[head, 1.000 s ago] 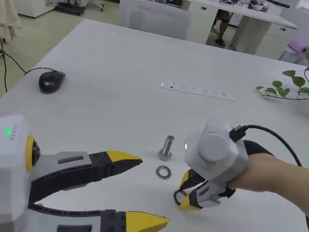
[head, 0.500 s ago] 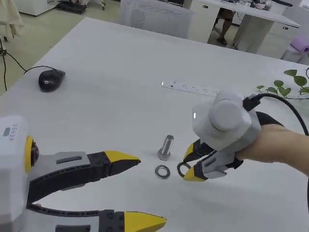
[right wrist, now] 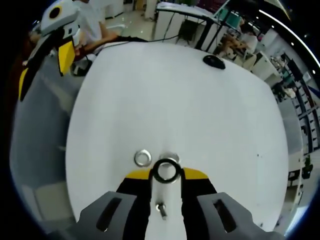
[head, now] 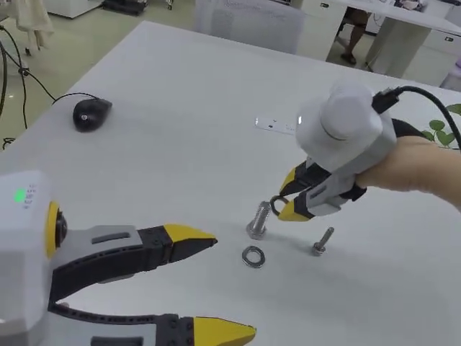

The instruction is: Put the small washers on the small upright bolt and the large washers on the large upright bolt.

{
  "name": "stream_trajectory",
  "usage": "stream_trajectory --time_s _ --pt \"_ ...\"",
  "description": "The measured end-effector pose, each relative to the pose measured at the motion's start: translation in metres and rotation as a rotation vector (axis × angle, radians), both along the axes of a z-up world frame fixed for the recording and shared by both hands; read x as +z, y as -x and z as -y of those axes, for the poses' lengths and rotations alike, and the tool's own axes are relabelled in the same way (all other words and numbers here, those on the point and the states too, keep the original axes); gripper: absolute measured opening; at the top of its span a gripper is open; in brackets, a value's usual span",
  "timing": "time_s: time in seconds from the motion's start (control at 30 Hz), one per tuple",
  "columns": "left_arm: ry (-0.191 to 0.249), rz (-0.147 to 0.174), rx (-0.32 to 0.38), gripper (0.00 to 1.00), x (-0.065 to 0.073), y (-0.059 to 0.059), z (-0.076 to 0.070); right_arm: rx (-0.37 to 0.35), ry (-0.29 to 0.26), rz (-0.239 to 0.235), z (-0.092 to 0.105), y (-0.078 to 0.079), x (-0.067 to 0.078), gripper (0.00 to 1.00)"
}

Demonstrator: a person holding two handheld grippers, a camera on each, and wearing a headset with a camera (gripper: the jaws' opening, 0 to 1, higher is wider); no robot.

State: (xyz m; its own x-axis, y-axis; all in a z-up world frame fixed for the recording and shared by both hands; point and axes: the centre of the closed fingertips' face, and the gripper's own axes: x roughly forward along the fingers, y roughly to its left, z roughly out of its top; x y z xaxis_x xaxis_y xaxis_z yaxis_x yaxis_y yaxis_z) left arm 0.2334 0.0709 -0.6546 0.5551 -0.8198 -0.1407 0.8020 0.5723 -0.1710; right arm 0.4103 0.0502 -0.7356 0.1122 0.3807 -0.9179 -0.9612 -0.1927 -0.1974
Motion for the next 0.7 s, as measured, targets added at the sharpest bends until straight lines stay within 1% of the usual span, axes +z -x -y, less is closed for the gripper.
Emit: stream_trajectory --time_s 0.07,0.2,0.33,0.37,0.6,0.63,0.7 --pt "0.000 0.000 0.004 0.51 0.000 -0.002 -0.002 0.007 0.014 0.000 -0.002 -0.006 -0.003 0.22" --pt "0.000 0.000 0.009 0.51 0.000 -0.004 -0.004 0.020 0.025 -0.002 -0.007 -0.009 -0.005 0.22" --pt "0.000 -0.007 0.010 0.51 -0.003 -0.005 -0.005 0.031 0.034 -0.010 -0.011 -0.010 -0.007 0.22" --pt "-0.002 -0.008 0.010 0.51 -0.003 -0.005 -0.005 0.033 0.038 -0.013 -0.010 -0.013 -0.010 0.22" --pt "0.002 -0.009 0.018 0.51 -0.004 -0.008 -0.006 0.048 0.069 -0.024 -0.009 -0.011 -0.020 0.22" --pt "0.002 -0.009 0.019 0.51 -0.004 -0.008 -0.007 0.048 0.071 -0.032 -0.008 -0.011 -0.022 0.22" --pt "0.004 -0.010 0.022 0.51 -0.004 -0.008 -0.007 0.052 0.078 -0.027 -0.008 -0.012 -0.025 0.22"
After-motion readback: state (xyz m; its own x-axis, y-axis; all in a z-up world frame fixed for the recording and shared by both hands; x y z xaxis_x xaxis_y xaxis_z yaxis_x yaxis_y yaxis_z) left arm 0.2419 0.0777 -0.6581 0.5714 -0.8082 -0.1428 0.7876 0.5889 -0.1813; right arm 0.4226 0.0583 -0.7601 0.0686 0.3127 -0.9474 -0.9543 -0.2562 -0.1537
